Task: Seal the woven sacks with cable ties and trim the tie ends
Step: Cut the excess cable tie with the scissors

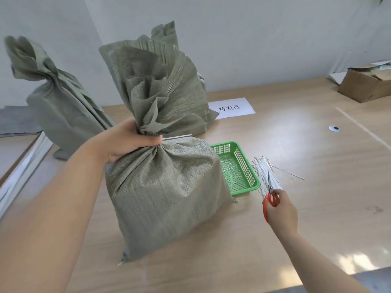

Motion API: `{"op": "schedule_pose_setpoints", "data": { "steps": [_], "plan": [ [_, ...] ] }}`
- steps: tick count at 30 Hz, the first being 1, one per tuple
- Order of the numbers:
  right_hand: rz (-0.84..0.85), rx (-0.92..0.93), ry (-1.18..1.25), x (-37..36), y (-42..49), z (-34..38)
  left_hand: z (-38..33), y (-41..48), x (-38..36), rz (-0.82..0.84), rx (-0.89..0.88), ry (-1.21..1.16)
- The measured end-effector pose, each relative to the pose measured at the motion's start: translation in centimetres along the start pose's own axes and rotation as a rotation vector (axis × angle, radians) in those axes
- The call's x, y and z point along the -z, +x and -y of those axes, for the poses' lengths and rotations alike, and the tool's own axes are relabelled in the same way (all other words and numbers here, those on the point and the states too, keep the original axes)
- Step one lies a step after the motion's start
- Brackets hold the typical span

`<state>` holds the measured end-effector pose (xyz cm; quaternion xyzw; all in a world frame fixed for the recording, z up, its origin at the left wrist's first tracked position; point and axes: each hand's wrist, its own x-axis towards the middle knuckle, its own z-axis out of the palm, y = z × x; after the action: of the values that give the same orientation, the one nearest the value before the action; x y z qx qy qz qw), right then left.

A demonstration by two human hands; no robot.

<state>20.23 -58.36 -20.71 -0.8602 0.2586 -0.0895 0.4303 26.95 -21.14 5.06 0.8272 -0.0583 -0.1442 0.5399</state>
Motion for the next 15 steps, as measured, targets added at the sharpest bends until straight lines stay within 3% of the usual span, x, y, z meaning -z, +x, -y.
{"op": "schedule_pose_setpoints", "data": {
  "steps": [5, 10, 15],
  "plan": [
    [0.149, 0.182, 0.264, 2.2, -0.4, 10.5, 0.2, -0.3, 0.1, -0.061, -0.030, 0.049],
    [0.585, 0.218, 0.505, 4.1, -3.3, 20.5, 0.7, -0.4, 0.5, -0.210, -0.166, 0.093],
    [0.911, 0.223, 0.394, 3.9, -6.8, 25.3, 1.9, -0.6, 1.2, -0.353, -0.273, 0.140]
  ]
}}
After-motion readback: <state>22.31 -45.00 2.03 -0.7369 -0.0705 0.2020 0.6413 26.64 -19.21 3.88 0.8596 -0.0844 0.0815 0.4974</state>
